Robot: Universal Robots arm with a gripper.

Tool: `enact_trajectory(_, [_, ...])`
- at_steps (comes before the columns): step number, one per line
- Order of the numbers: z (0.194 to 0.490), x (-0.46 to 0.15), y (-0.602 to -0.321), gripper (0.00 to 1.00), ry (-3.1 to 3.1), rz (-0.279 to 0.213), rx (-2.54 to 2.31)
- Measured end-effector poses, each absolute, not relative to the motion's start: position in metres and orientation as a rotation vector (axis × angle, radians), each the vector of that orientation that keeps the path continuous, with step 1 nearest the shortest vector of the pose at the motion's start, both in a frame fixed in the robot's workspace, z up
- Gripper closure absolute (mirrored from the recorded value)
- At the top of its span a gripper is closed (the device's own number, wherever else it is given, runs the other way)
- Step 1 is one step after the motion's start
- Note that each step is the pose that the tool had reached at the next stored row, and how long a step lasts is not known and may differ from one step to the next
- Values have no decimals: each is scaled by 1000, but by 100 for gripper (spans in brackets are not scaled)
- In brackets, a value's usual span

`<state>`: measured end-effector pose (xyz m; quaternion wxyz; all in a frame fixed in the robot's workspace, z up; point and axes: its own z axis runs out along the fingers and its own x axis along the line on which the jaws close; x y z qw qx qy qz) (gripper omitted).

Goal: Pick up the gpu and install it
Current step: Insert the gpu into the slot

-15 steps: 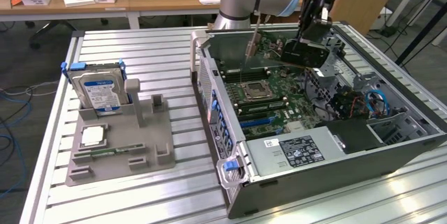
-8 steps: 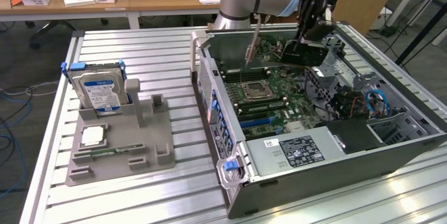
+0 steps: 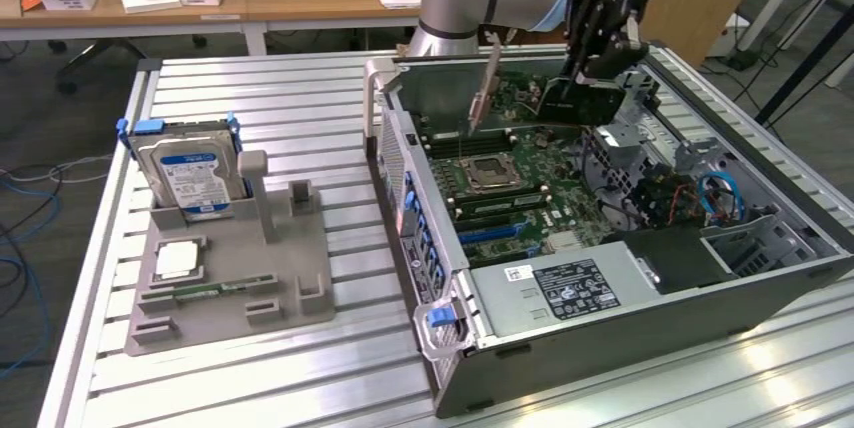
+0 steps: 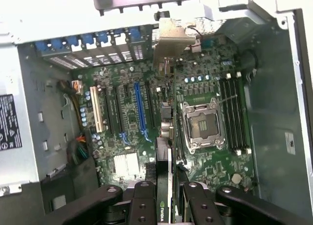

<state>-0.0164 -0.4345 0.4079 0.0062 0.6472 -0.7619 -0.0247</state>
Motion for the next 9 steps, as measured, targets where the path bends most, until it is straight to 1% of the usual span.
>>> enact_trajectory(9, [408,-16,-434,74,-2262,-76,2157])
